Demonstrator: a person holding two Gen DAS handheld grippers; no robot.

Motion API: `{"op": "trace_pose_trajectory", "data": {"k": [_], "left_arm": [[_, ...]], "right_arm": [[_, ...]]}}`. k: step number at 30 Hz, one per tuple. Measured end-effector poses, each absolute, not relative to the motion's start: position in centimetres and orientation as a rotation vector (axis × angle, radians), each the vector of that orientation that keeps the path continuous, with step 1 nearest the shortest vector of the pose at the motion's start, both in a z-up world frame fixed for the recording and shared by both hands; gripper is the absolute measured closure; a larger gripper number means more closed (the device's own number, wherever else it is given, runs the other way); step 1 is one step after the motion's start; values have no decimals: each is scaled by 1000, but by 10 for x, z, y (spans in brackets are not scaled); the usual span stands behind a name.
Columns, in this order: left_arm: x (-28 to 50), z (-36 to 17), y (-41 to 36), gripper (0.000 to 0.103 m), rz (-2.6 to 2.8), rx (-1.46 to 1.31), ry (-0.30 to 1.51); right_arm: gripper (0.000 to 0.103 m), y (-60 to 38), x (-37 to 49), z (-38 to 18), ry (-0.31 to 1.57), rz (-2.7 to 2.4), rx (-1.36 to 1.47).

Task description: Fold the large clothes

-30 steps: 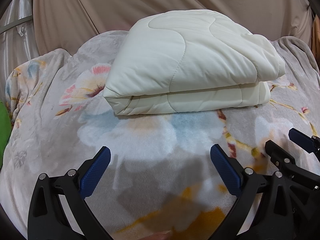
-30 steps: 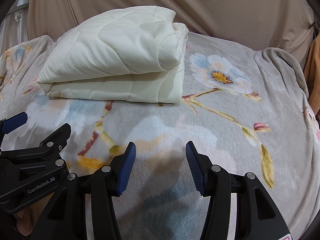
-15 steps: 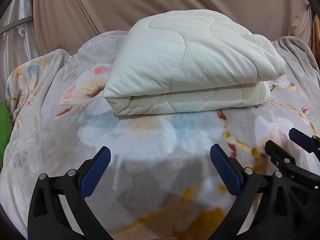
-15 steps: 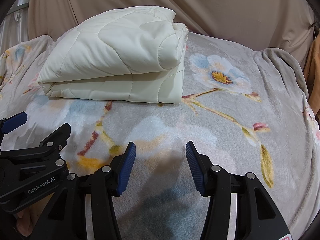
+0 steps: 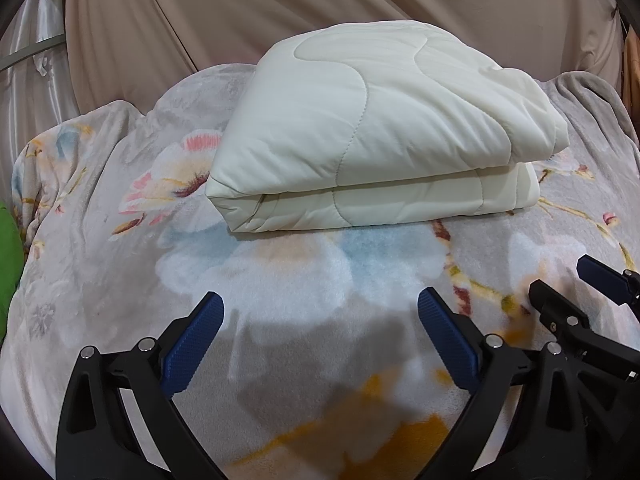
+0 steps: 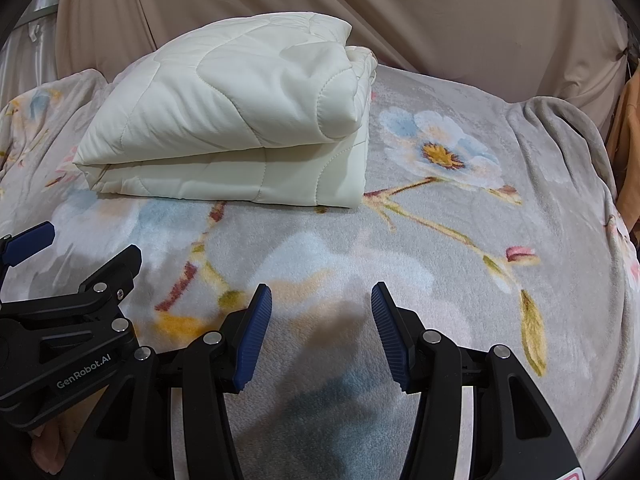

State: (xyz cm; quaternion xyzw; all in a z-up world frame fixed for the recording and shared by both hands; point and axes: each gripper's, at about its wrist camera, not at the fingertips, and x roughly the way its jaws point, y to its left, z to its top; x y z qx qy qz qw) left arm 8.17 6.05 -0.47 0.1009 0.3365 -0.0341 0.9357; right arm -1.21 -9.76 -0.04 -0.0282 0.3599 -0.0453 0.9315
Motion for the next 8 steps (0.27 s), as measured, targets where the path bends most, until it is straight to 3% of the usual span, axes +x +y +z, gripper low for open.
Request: {"op": "trace_pose_trajectory", "data": {"k": [8], "left_arm": [[83, -4, 59, 14, -73, 222, 687]], "right_arm": [[51, -96, -14, 1, 732, -89, -64]]}}
